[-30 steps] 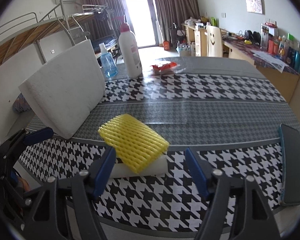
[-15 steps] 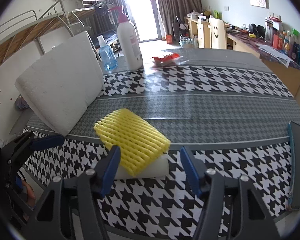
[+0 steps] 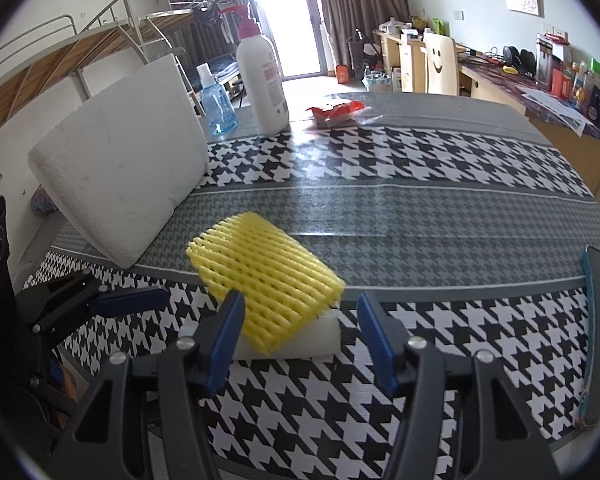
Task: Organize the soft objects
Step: 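Close the right tool on the yellow mesh sponge, then lift the yellow sponge off the table with the right tool, then carry the yellow sponge in the right tool over the foam box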
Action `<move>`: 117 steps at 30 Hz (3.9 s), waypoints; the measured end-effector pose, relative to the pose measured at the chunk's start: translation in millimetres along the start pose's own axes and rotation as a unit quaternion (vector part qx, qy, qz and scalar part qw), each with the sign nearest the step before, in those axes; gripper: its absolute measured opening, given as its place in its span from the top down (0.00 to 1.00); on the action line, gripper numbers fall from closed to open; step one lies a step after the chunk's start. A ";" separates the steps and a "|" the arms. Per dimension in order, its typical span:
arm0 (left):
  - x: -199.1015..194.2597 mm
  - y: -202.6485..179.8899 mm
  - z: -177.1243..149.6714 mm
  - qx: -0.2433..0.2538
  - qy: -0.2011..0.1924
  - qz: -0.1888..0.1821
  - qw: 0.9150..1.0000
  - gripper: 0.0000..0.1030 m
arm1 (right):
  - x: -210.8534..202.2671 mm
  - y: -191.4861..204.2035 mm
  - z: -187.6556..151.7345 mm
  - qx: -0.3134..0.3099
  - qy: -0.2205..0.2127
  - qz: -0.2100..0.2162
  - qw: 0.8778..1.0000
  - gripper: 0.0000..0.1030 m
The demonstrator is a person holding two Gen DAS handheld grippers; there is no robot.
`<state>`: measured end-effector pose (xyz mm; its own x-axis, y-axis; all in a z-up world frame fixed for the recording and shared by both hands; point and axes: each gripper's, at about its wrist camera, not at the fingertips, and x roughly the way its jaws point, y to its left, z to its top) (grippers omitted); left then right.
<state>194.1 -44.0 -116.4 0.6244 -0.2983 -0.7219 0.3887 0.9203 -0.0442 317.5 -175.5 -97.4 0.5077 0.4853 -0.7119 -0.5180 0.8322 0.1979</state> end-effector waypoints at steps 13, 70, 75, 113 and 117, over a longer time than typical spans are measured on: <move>16.0 -3.3 0.3 0.017 0.027 0.014 0.999 0.66 | 12.9 1.6 -0.1 -0.006 0.020 0.011 1.000 0.52; -71.9 7.5 -4.4 -0.022 -0.074 0.058 0.995 0.90 | -66.7 18.2 3.1 0.021 -0.077 -0.024 0.996 0.83; -78.3 8.3 -0.8 -0.025 -0.084 0.065 0.994 0.90 | -71.3 23.0 1.6 0.015 -0.085 -0.030 0.996 0.83; -127.5 23.2 29.5 -0.042 -0.164 0.115 0.979 0.90 | -99.8 44.6 12.5 0.002 -0.139 -0.051 0.989 0.83; -131.0 22.8 32.2 -0.043 -0.174 0.117 0.977 0.90 | -101.6 48.0 14.4 -0.001 -0.146 -0.050 0.988 0.83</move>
<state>143.0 7.9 -0.7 0.8878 -0.1317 -0.4410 0.1593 0.9869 0.0260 251.0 -181.0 -5.9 0.7331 0.4579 -0.5030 -0.4563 0.8794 0.1355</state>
